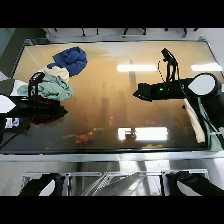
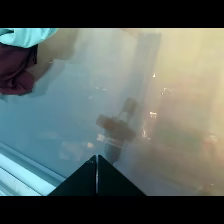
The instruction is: Fold the shirts.
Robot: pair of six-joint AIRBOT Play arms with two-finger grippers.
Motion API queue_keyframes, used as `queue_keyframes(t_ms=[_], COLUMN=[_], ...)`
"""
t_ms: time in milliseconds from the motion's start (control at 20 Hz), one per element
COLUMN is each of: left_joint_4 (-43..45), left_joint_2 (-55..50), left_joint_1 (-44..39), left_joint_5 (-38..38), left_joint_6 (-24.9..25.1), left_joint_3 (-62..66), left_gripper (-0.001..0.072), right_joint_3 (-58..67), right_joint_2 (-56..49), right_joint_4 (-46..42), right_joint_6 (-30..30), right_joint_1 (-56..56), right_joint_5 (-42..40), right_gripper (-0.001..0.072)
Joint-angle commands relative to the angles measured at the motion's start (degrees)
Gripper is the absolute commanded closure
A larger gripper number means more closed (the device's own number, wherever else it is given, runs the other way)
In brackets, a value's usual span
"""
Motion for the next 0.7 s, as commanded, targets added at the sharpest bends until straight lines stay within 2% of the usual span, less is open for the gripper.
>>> queue_keyframes(t_ms=[0,200,350,450,500,550,600,650], left_joint_4=[0.04,2.84,9.97,9.94,9.99,10.21,10.64,11.45], left_joint_2=[0.04,0.04,-1.29,-5.38,-8.15,-10.69,-13.2,-15.82], left_joint_1=[-0.02,2.14,11.23,18.32,20.68,22.03,22.97,23.82], left_joint_5=[-1.51,-0.72,6.75,8.39,8.63,9.6,12.15,15.93], left_joint_6=[0.02,-1.7,-6.01,-5.33,-3.21,-0.57,0.72,0.72], left_joint_3=[-0.02,1.36,2.75,2.75,2.75,2.75,2.75,2.78], left_gripper=[0.0694,0.0694,0.0694,0.0694,0.0693,0.0528,0.0161,0.0017], right_joint_3=[-0.02,-0.02,-0.02,-0.02,-0.02,-0.02,-0.02,-0.02], right_joint_2=[-0.02,0.0,-0.02,-0.02,-0.02,-0.02,-0.02,-0.02], right_joint_4=[0.0,0.0,0.0,0.0,0.0,0.0,0.0,0.0], right_joint_6=[0.02,0.02,0.02,0.02,0.02,0.02,0.02,0.02], right_joint_1=[0.04,0.04,0.04,0.04,0.04,0.04,0.04,0.04], right_joint_5=[0.02,0.0,0.0,0.02,0.02,0.0,0.02,0.02], right_gripper=[0.0679,0.0679,0.068,0.0679,0.0679,0.0679,0.0679,0.0679])
